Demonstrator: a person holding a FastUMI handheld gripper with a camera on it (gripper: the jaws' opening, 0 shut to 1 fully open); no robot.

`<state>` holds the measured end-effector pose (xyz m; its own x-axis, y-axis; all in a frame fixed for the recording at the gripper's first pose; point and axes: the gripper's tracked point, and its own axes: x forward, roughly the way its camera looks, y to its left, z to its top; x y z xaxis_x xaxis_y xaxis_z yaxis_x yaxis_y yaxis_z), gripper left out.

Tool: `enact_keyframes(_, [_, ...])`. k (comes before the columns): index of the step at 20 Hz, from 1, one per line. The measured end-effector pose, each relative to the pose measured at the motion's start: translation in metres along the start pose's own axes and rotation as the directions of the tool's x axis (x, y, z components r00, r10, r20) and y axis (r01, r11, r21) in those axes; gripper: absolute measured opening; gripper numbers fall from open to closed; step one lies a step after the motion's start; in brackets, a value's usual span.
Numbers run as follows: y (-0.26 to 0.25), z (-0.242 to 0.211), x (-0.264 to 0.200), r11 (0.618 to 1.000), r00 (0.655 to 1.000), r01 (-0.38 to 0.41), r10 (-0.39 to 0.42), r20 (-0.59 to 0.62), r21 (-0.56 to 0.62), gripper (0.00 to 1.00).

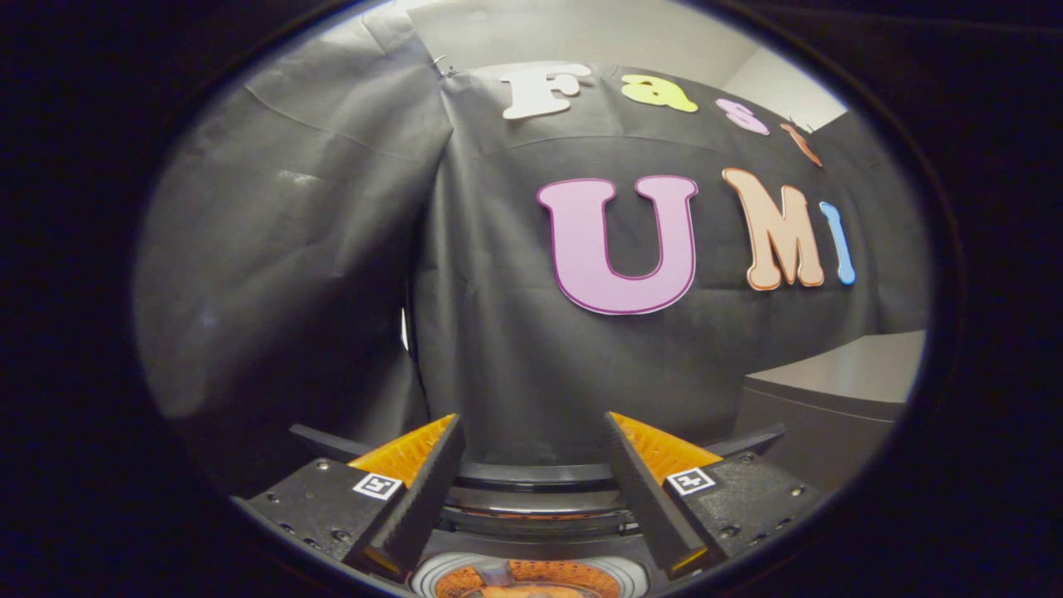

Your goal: Put the clothes into the washing machine and then close the washing machine lid.

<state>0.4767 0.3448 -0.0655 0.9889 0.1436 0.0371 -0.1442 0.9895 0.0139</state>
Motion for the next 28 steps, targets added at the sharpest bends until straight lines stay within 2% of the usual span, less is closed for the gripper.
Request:
enact_keyframes(14, [-0.001,-0.002,0.003,1.000,1.000,-0.004,0.004,-0.005,0.004,0.99])
enact_keyframes(18, [-0.005,-0.033,0.009,1.000,0.987,0.021,-0.019,-0.161,0.012,0.99])
enact_keyframes(21, [-0.003,-0.023,0.012,0.999,0.993,0.023,-0.019,-0.114,0.033,0.96])
enact_keyframes(28, [-0.003,-0.025,0.011,0.999,0.995,0.023,-0.020,-0.096,0.028,0.95])
